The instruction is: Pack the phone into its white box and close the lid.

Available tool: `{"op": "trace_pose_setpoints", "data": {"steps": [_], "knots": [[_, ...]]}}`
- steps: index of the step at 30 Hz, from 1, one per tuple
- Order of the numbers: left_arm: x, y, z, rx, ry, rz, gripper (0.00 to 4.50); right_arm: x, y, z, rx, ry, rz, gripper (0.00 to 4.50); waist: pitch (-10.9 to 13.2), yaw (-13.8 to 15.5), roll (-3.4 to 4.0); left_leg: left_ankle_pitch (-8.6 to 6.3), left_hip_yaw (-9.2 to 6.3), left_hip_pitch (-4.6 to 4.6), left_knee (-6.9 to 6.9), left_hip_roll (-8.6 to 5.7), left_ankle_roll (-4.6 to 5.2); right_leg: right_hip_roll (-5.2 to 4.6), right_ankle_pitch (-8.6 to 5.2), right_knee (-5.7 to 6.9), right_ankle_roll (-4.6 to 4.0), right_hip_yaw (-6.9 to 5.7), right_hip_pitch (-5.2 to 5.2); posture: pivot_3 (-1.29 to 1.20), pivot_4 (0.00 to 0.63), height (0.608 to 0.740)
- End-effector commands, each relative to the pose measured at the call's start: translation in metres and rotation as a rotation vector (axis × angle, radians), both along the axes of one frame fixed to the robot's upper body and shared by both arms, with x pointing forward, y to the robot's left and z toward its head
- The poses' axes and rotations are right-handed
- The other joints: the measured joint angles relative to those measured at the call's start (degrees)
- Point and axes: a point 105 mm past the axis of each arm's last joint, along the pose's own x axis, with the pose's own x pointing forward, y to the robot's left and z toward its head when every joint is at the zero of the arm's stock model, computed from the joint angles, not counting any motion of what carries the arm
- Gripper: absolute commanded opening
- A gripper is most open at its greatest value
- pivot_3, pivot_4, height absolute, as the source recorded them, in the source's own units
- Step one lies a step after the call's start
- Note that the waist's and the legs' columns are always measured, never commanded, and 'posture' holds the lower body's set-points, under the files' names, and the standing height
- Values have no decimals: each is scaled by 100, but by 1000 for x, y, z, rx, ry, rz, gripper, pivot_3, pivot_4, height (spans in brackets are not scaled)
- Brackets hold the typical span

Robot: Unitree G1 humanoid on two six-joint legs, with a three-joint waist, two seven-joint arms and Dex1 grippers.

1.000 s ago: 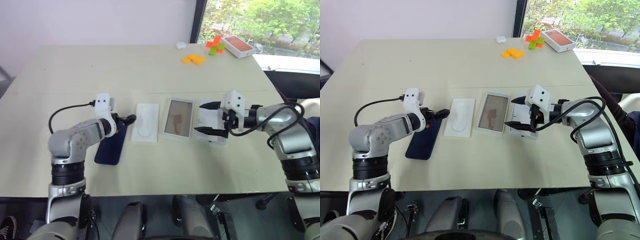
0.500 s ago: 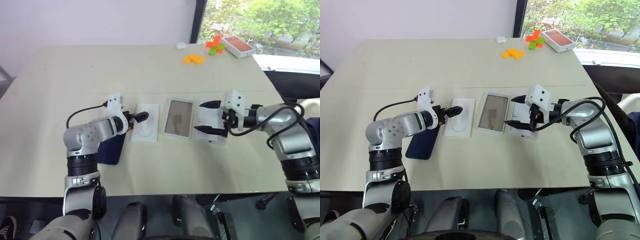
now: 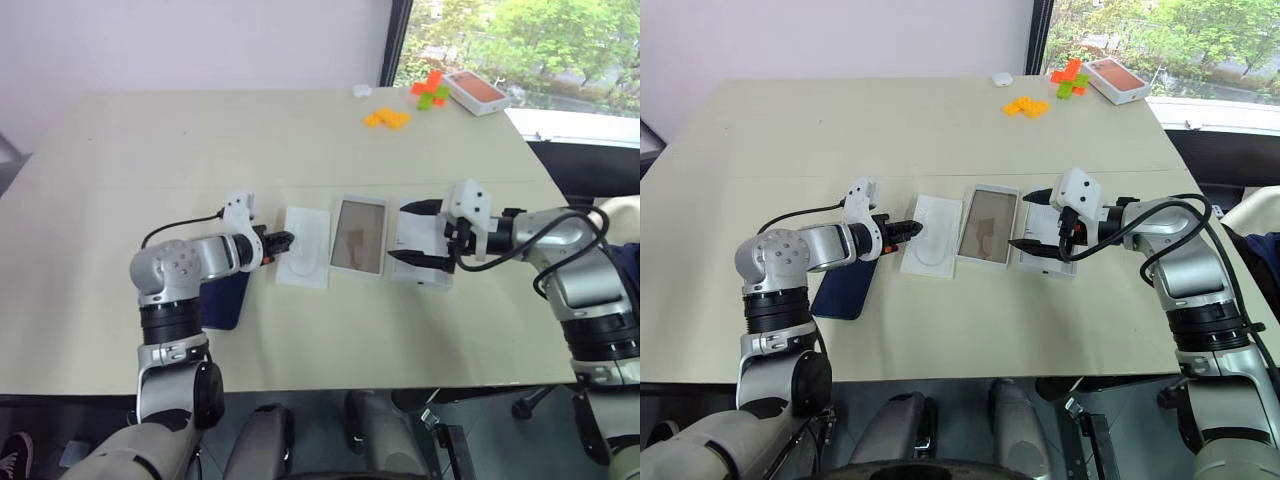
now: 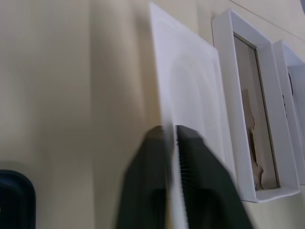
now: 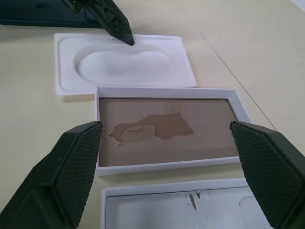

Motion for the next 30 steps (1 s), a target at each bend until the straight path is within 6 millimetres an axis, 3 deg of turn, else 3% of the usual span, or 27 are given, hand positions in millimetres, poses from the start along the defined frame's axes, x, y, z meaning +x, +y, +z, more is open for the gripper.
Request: {"op": "trace_pose_setpoints", "data": {"steps": [1, 5, 13, 17, 19, 30], "knots": [[1, 3, 12, -31, -39, 15, 14, 1, -2, 16, 22, -57, 1, 4500, 0, 4, 0, 0, 0, 0, 0, 0, 0, 0, 0, 0, 0, 0, 0, 0, 150, 740], [-1, 8, 21, -92, -52, 26, 14, 1, -3, 16, 22, -57, 0, 4500, 0, -4, 0, 0, 0, 0, 0, 0, 0, 0, 0, 0, 0, 0, 0, 0, 150, 740], [-3, 22, 54, -390, -88, 55, 14, 0, -9, 16, 33, -22, -5, 4500, 1, 2, -2, 1, -1, -1, 0, 0, -1, 0, 0, -1, 0, -2, 0, 0, 150, 740], [2, 7, 57, -464, -66, 48, 14, -5, -15, 15, 54, 47, 6, 4500, 2, 31, -3, 1, -4, -2, 1, -5, -1, -2, 0, -3, 1, -3, 3, 0, 150, 740], [9, -11, 54, -453, -34, 42, 14, -1, -22, 13, 44, 44, -26, 4500, 2, 38, -5, 0, -4, -3, 1, -8, -1, -5, 1, -7, 2, -3, 6, 0, 150, 740], [29, -75, 45, -288, -43, -78, 14, -12, -41, 3, 9, 84, -71, 4500, 2, 5, -6, 3, 1, -2, -1, -11, -5, 0, 2, -9, 5, -2, 5, 0, 150, 740]]}}
